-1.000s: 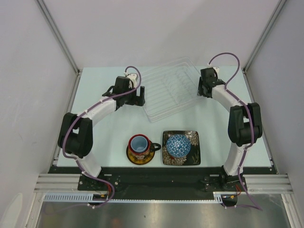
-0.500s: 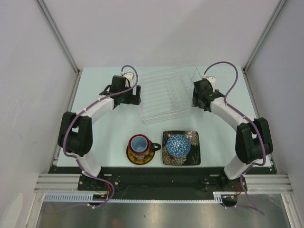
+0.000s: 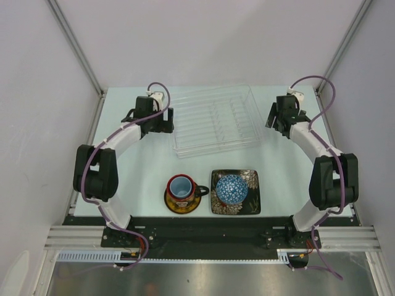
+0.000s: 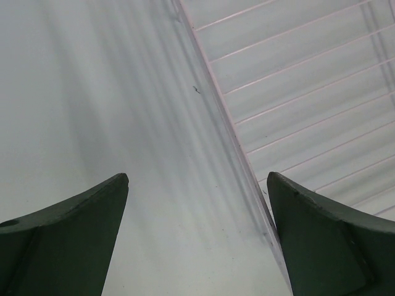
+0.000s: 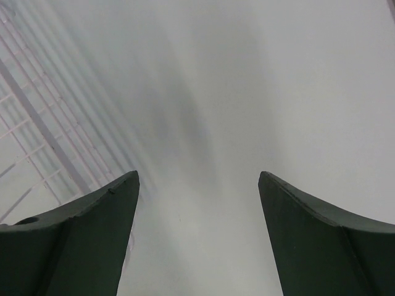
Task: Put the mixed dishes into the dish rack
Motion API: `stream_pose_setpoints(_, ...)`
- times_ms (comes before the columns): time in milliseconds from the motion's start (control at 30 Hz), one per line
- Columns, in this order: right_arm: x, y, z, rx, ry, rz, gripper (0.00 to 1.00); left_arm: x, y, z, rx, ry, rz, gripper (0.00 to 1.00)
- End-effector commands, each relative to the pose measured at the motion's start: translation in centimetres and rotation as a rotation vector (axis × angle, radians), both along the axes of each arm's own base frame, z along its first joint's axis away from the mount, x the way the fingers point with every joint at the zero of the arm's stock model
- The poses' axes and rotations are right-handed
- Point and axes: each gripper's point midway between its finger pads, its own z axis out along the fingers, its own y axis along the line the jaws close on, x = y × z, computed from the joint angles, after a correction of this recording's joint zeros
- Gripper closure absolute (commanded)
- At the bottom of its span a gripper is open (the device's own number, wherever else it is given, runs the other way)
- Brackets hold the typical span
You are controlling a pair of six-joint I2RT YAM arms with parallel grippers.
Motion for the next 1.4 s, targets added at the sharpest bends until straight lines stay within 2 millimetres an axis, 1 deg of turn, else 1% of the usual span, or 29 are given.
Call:
stream_pose_setpoints(0, 0.9, 3.0, -0.7, -0.027, 0.012, 0.060, 0.16, 0.5, 2.8, -0.3, 0.086, -0.004, 0.038, 0.00)
stream_pose_setpoints(33, 0.5, 3.1, -1.0, -0.035, 0.027, 0.047, 0.17, 0.5, 2.8, -0.3, 0.087, -0.003, 0.038, 0.00)
stream_pose_setpoints(67, -0.4, 3.5, -1.7, -0.047, 0.068, 0.053, 0.17, 0.5, 2.7, -0.4, 0.088, -0.003, 0.036, 0.00)
stream_pose_setpoints(100, -1.1, 3.4, -2.2, -0.060, 0.091, 0.046, 0.18, 0.5, 2.7, -0.4, 0.089, -0.003, 0.033, 0.00)
stream_pose_setpoints(167, -2.0, 2.7, -1.6, -0.109, 0.080, 0.012, 0.18, 0.6, 2.6, -0.6, 0.087, 0.002, 0.031, 0.00)
stream_pose_setpoints(200, -2.3, 2.2, 0.2, -0.121, 0.030, -0.008, 0.18, 0.7, 2.7, -0.5, 0.085, -0.001, 0.034, 0.00)
stream_pose_setpoints(233, -2.5, 1.1, 1.5, -0.140, -0.006, -0.045, 0.17, 0.6, 2.6, -0.7, 0.084, 0.003, 0.032, 0.00)
stream_pose_setpoints(267, -2.3, 0.5, 3.0, -0.123, -0.057, -0.070, 0.17, 0.6, 2.6, -0.6, 0.081, 0.000, 0.031, 0.00)
stream_pose_setpoints(300, -2.3, -0.8, 4.6, -0.109, -0.105, -0.108, 0.18, 0.6, 2.5, -0.7, 0.081, 0.001, 0.030, 0.00)
stream_pose_setpoints(333, -2.7, -1.2, 7.2, -0.079, -0.179, -0.118, 0.20, 0.5, 2.6, -0.7, 0.081, 0.001, 0.031, 0.00)
stream_pose_setpoints(367, -2.4, -1.2, 8.9, -0.062, -0.238, -0.113, 0.21, 0.5, 2.6, -0.9, 0.082, 0.004, 0.029, 0.00)
stream_pose_setpoints(400, -2.4, -0.8, 10.0, -0.048, -0.273, -0.099, 0.22, 0.5, 2.6, -0.9, 0.084, 0.002, 0.029, 0.00)
stream_pose_setpoints(433, -2.3, -0.3, 11.7, -0.022, -0.331, -0.077, 0.24, 0.5, 2.5, -0.9, 0.083, 0.001, 0.026, 0.00)
stream_pose_setpoints(500, -1.8, 1.7, 12.6, -0.002, -0.369, -0.010, 0.23, 0.7, 2.6, -0.9, 0.085, -0.001, 0.029, 0.00)
stream_pose_setpoints(533, -0.9, 3.1, 12.7, 0.021, -0.390, 0.039, 0.23, 0.6, 2.5, -1.0, 0.084, 0.004, 0.030, 0.00)
stream_pose_setpoints(567, -0.4, 4.0, 12.5, 0.029, -0.391, 0.079, 0.23, 0.6, 2.5, -1.0, 0.081, 0.006, 0.031, 0.00)
stream_pose_setpoints(600, 0.3, 5.7, 12.3, 0.066, -0.399, 0.145, 0.23, 0.6, 2.5, -1.1, 0.080, 0.009, 0.032, 0.00)
stream_pose_setpoints(633, 0.9, 6.6, 11.0, 0.078, -0.371, 0.175, 0.23, 0.6, 2.6, -1.1, 0.080, 0.010, 0.033, 0.00)
stream_pose_setpoints(700, 1.6, 8.2, 9.5, 0.107, -0.339, 0.233, 0.23, 0.5, 2.6, -0.9, 0.083, 0.006, 0.031, 0.00)
stream_pose_setpoints(733, 2.1, 8.8, 7.5, 0.108, -0.291, 0.251, 0.23, 0.5, 2.6, -0.7, 0.088, 0.002, 0.030, 0.00)
stream_pose_setpoints(800, 2.6, 9.4, 6.0, 0.112, -0.250, 0.281, 0.23, 0.6, 2.6, -0.6, 0.088, -0.002, 0.029, 0.00)
stream_pose_setpoints(833, 2.9, 9.6, 4.1, 0.104, -0.205, 0.284, 0.23, 0.5, 2.7, -0.8, 0.092, 0.004, 0.029, 0.00)
stream_pose_setpoints(967, 3.5, 9.4, 1.1, 0.084, -0.134, 0.292, 0.22, 0.4, 2.7, -0.8, 0.090, 0.006, 0.029, 0.00)
stream_pose_setpoints(1000, 3.5, 9.3, 0.7, 0.082, -0.124, 0.290, 0.22, 0.2, 2.7, -1.1, 0.091, 0.013, 0.028, 0.00)
stream_pose_setpoints(1033, 3.5, 9.1, 0.3, 0.082, -0.112, 0.289, 0.22, 0.2, 2.7, -1.0, 0.091, 0.010, 0.029, 0.00)
stream_pose_setpoints(1067, 3.5, 8.9, -0.4, 0.076, -0.093, 0.278, 0.22, 0.2, 2.8, -1.2, 0.093, 0.015, 0.031, 0.00)
stream_pose_setpoints(1167, 2.6, 8.5, -1.9, 0.074, -0.033, 0.250, 0.24, 0.2, 2.8, -1.1, 0.092, 0.010, 0.031, 0.00)
stream_pose_setpoints(1233, 1.5, 8.2, -2.7, 0.055, 0.019, 0.231, 0.26, 0.2, 2.7, -1.1, 0.092, 0.012, 0.030, 0.00)
stream_pose_setpoints(1367, -1.2, 8.5, -3.5, -0.003, 0.077, 0.205, 0.27, 0.3, 2.6, -0.9, 0.087, 0.007, 0.030, 0.00)
